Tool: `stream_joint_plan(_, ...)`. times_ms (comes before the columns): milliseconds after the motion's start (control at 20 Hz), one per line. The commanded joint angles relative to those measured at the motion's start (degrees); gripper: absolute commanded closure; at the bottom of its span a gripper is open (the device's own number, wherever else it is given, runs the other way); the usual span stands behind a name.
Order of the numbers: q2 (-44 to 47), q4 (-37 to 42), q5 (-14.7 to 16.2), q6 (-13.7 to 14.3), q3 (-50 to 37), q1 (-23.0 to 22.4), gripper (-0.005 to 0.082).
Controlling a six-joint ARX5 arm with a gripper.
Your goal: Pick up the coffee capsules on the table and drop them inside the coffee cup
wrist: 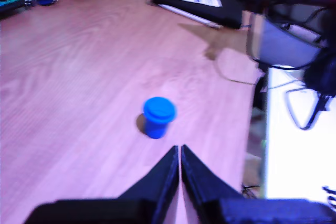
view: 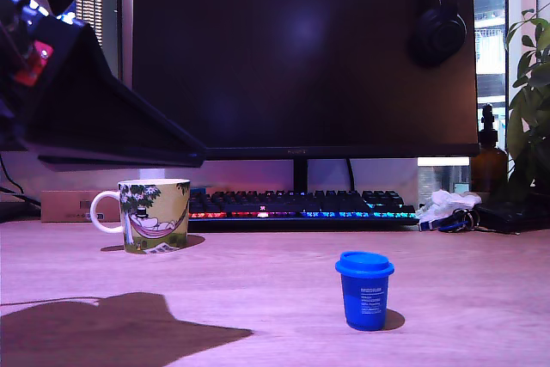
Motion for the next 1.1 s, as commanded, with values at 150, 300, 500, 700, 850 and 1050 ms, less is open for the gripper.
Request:
stream_joint_plan(150,1.60,0.66,-3.45,10.62,-0.28,-0.33,0.0460)
stream_joint_plan(300,4.74,1.40,-2.21,15.19,-0.28,-0.33,0.0457)
stream_joint_plan(500,9.75,3.58,-1.53,15.17,-0.28,-0.33,0.0320)
stream_joint_plan(700,12.61,7.10,-1.44,15.17,-0.13,-0.33,0.0321)
stream_joint_plan(850,14.58,7.67,-0.85,15.41,0.66,-0.35,0.0322)
stream_joint_plan(1050,16.87,2.89,-1.60,15.41,4.68,-2.01,0.0321)
